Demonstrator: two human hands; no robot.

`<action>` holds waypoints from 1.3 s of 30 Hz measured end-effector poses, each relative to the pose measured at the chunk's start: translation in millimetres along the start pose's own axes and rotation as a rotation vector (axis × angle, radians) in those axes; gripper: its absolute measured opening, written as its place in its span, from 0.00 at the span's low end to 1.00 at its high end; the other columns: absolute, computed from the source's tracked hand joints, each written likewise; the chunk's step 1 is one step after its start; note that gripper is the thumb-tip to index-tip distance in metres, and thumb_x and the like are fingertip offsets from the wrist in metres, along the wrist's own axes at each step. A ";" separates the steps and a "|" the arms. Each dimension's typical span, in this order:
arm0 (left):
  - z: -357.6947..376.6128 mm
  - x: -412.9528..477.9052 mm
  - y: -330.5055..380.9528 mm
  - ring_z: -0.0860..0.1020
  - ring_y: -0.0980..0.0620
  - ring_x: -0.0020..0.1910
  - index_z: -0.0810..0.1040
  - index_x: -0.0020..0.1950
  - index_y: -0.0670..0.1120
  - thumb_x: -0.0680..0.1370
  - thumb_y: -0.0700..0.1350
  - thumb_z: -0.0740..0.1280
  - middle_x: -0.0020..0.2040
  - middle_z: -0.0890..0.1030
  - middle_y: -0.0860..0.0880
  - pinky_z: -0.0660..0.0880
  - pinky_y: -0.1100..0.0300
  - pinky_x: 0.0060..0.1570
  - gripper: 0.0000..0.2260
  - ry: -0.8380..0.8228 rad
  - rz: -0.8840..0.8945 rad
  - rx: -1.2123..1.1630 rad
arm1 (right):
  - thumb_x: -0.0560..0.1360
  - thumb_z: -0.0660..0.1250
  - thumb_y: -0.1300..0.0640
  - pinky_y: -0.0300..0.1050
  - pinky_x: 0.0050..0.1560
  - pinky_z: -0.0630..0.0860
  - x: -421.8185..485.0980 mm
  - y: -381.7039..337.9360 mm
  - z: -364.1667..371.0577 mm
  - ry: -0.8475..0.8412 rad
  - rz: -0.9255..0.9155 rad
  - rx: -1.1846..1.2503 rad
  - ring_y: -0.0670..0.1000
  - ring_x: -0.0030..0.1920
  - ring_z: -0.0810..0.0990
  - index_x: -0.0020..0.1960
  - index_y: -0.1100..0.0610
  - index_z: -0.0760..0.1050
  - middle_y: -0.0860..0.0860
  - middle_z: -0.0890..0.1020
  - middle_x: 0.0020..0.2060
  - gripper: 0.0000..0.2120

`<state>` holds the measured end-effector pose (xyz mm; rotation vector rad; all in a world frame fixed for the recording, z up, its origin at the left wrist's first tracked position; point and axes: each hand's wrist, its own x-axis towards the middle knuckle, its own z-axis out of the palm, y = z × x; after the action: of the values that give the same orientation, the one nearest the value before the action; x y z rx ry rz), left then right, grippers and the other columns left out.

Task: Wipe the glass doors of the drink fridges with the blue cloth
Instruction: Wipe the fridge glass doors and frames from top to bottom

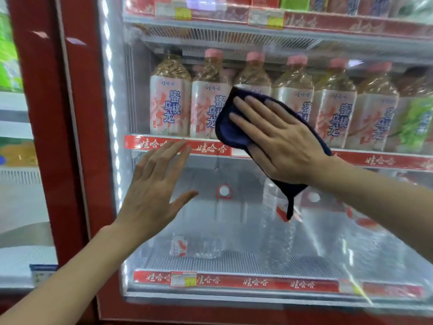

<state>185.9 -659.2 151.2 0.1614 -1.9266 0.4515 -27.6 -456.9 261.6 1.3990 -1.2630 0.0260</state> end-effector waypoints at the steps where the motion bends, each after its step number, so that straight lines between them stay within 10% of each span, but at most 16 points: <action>1: 1.1 -1.7 -2.3 0.61 0.42 0.79 0.63 0.81 0.41 0.79 0.60 0.64 0.79 0.64 0.43 0.50 0.50 0.80 0.36 0.008 -0.004 0.002 | 0.86 0.53 0.51 0.56 0.83 0.53 13.1 0.7 -0.3 0.050 0.075 -0.026 0.56 0.83 0.54 0.83 0.59 0.56 0.58 0.58 0.82 0.28; 7: 8.5 -4.4 -7.9 0.61 0.45 0.80 0.63 0.81 0.42 0.81 0.59 0.64 0.80 0.64 0.45 0.52 0.49 0.81 0.34 0.046 0.013 -0.020 | 0.84 0.54 0.52 0.58 0.83 0.50 -7.7 -79.2 29.0 0.090 0.247 0.035 0.59 0.83 0.52 0.83 0.63 0.55 0.60 0.56 0.82 0.30; 16: -2.3 -45.3 -42.4 0.62 0.46 0.81 0.64 0.80 0.40 0.81 0.53 0.66 0.80 0.66 0.44 0.59 0.41 0.79 0.32 0.095 -0.072 0.057 | 0.86 0.56 0.48 0.55 0.83 0.47 -11.4 -81.4 25.7 -0.177 -0.324 0.032 0.56 0.84 0.51 0.84 0.54 0.55 0.56 0.53 0.84 0.29; 26: 0.8 -52.0 -53.3 0.59 0.48 0.82 0.63 0.81 0.42 0.81 0.57 0.64 0.80 0.64 0.47 0.55 0.43 0.80 0.33 0.071 -0.085 0.037 | 0.85 0.51 0.50 0.61 0.83 0.46 40.6 -114.6 40.4 0.121 0.287 0.038 0.60 0.83 0.50 0.83 0.64 0.52 0.62 0.53 0.83 0.31; 33: -21.2 -69.1 -80.5 0.57 0.50 0.83 0.58 0.83 0.44 0.78 0.55 0.65 0.83 0.60 0.49 0.52 0.49 0.81 0.37 -0.014 -0.069 0.029 | 0.86 0.53 0.48 0.55 0.83 0.45 6.7 -160.7 49.3 -0.134 -0.209 0.038 0.55 0.84 0.49 0.84 0.59 0.51 0.56 0.51 0.84 0.31; 39: -20.0 -75.7 -94.8 0.58 0.49 0.82 0.59 0.83 0.43 0.78 0.62 0.65 0.82 0.62 0.47 0.54 0.47 0.81 0.39 -0.009 -0.122 0.050 | 0.85 0.54 0.51 0.56 0.83 0.50 97.5 -111.9 30.0 0.062 -0.033 0.053 0.57 0.83 0.54 0.83 0.61 0.56 0.58 0.57 0.82 0.29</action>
<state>263.2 -746.0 110.9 0.3124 -1.9035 0.4184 68.2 -571.8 238.1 1.4534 -1.1952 0.0804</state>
